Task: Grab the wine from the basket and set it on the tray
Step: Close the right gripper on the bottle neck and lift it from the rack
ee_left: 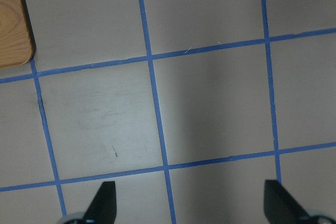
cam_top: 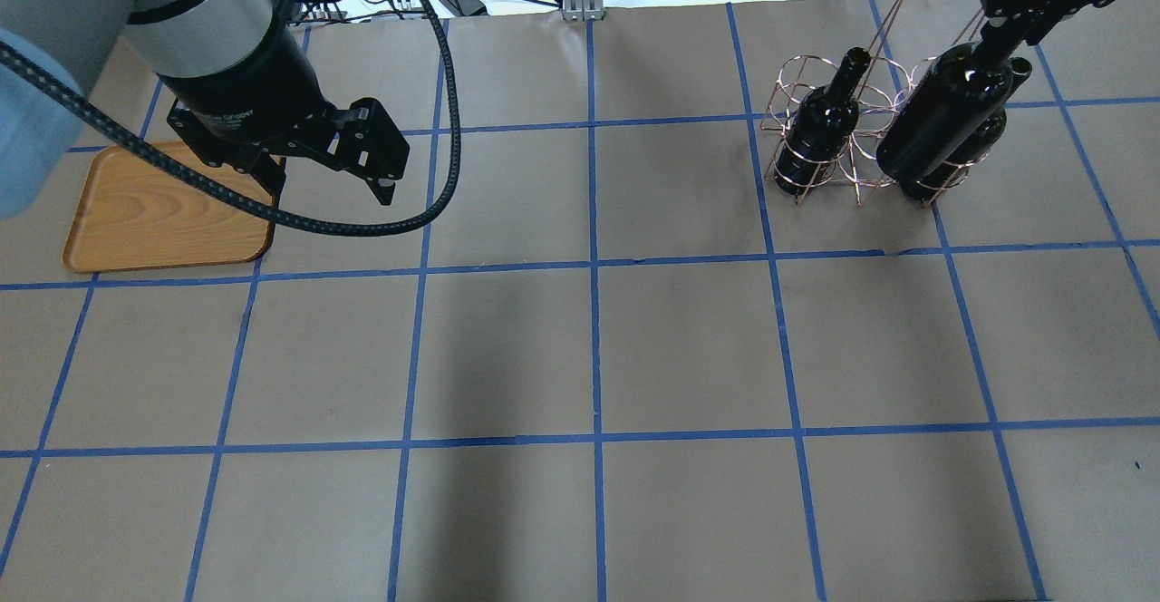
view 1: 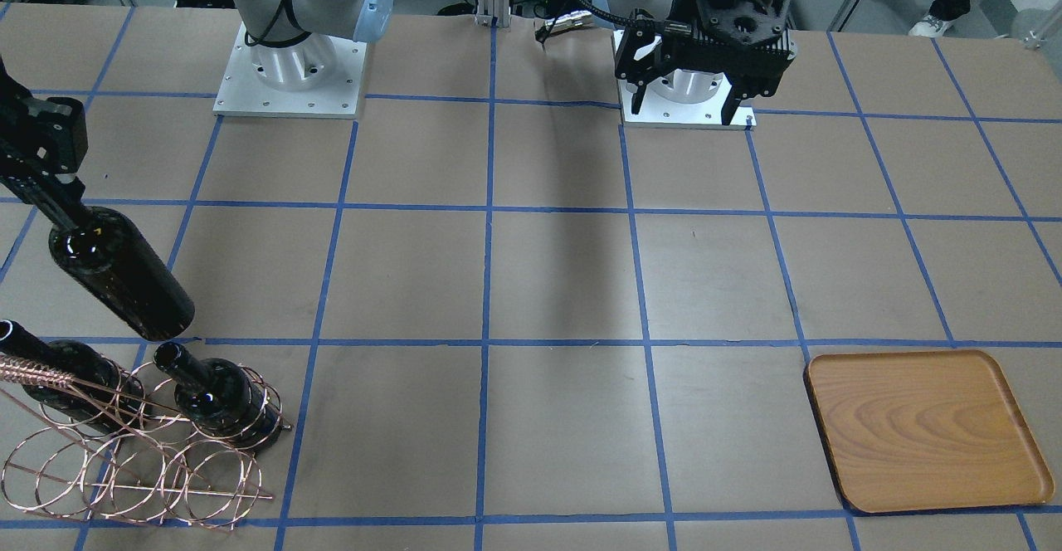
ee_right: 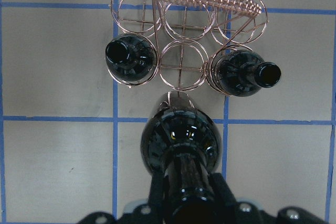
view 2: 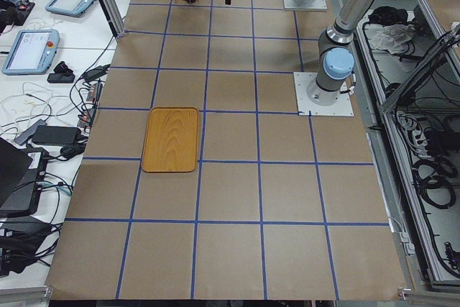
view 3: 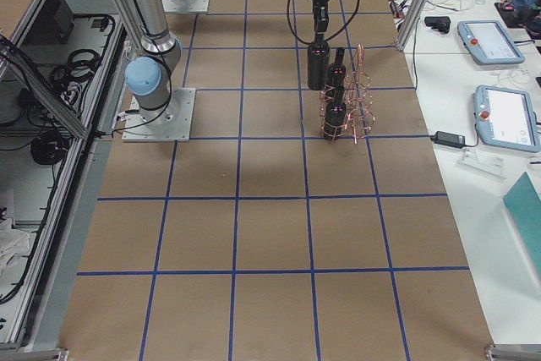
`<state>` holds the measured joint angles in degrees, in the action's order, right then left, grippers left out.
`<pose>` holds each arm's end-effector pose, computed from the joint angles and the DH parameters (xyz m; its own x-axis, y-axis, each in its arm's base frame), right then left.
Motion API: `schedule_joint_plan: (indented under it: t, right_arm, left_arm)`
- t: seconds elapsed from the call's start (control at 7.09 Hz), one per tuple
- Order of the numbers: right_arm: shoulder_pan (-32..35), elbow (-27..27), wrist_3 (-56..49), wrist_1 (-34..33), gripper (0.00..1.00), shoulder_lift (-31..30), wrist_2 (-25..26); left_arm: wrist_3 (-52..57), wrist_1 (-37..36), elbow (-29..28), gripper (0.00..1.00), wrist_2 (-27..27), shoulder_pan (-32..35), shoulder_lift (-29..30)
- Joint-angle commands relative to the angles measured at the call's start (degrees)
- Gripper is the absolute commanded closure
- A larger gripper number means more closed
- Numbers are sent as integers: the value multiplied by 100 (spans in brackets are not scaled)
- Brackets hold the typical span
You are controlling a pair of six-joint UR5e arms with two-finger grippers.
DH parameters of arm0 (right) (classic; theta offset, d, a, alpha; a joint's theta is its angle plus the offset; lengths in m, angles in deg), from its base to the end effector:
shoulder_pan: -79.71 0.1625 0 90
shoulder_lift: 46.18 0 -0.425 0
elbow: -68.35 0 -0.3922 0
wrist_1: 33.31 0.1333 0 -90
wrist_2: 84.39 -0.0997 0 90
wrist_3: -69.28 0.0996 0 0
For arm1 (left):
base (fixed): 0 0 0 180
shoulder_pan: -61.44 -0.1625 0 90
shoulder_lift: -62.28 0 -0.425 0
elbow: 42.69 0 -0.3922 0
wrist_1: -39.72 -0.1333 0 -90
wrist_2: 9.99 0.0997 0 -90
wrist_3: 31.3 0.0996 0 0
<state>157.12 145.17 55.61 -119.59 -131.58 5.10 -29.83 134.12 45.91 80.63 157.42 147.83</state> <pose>0.0155 -0.5462 0.5539 -0.9998 -0.0187 0.0114 -0.0196 0.9962 -0.0844 -0.1794 -0.4431 0.5292 -0.9915 0.1294 -0.0115 0.1296 0.9912 -0.0250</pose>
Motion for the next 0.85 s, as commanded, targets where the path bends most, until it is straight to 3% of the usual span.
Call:
schedule_joint_plan:
  t: [0.0,0.28,0.71]
  right_arm:
    - [709,8,1096,174,100,-21,25]
    - [1555,43,2399,-1,100,180,-36]
    - [2873,323,4235,-957,100,576,-10]
  left_arm:
    - [3,0,0,0,-1,0,-3]
    - [3,0,0,0,-1,0,-3]
    - [3,0,0,0,8,0,-21]
